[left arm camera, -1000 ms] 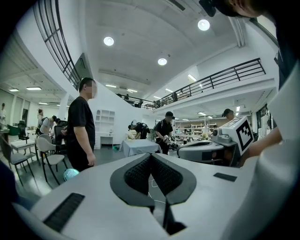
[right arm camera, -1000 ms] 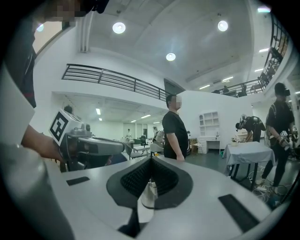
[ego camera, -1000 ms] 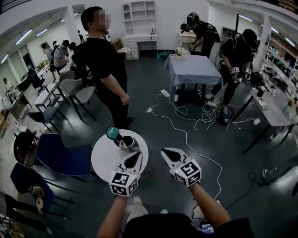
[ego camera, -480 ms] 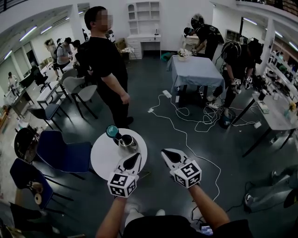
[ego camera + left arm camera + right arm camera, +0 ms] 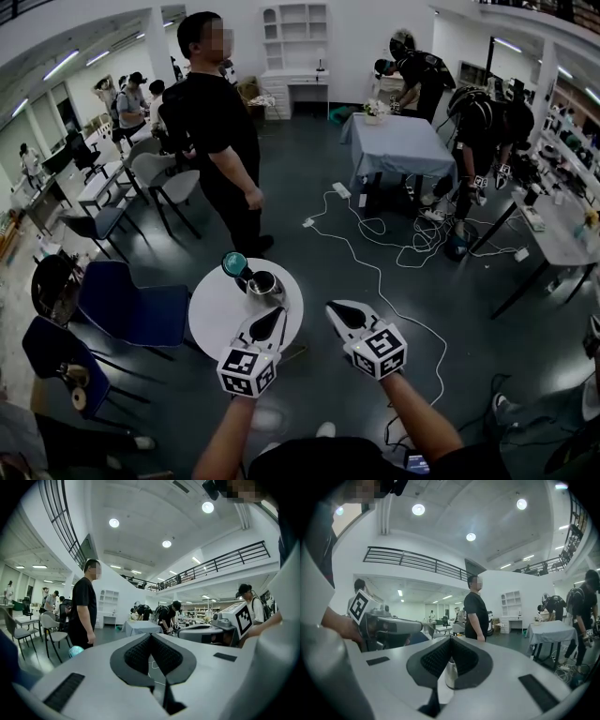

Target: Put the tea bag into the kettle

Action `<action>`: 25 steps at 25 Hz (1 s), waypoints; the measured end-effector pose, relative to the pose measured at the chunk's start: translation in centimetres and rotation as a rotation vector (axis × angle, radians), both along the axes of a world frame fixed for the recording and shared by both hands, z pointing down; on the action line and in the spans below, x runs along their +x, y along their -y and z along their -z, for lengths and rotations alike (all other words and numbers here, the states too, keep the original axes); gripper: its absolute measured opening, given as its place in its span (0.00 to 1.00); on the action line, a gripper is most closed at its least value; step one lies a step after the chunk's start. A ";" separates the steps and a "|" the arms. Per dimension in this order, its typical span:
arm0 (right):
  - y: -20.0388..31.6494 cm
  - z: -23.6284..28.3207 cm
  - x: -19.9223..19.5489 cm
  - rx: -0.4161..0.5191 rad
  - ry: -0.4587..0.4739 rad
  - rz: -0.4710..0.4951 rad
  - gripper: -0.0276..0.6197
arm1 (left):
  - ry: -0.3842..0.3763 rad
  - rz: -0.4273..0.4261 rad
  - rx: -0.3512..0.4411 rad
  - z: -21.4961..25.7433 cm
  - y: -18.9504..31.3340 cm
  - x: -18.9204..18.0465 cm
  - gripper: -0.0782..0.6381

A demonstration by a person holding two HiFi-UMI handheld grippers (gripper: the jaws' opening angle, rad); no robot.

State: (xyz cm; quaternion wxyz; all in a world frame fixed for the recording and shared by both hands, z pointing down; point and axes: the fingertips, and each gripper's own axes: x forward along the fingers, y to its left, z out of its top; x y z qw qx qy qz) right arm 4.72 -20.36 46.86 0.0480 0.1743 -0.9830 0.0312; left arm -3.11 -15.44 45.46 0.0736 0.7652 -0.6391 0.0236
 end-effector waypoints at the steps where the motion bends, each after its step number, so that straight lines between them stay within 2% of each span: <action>1: -0.4 0.0 -0.3 -0.001 0.001 0.001 0.07 | -0.001 0.001 0.000 0.1 -0.4 -0.3 0.13; 25: -15.0 3.0 -9.4 0.043 0.040 -0.009 0.07 | -0.016 -0.024 0.036 1.8 -14.3 -8.8 0.13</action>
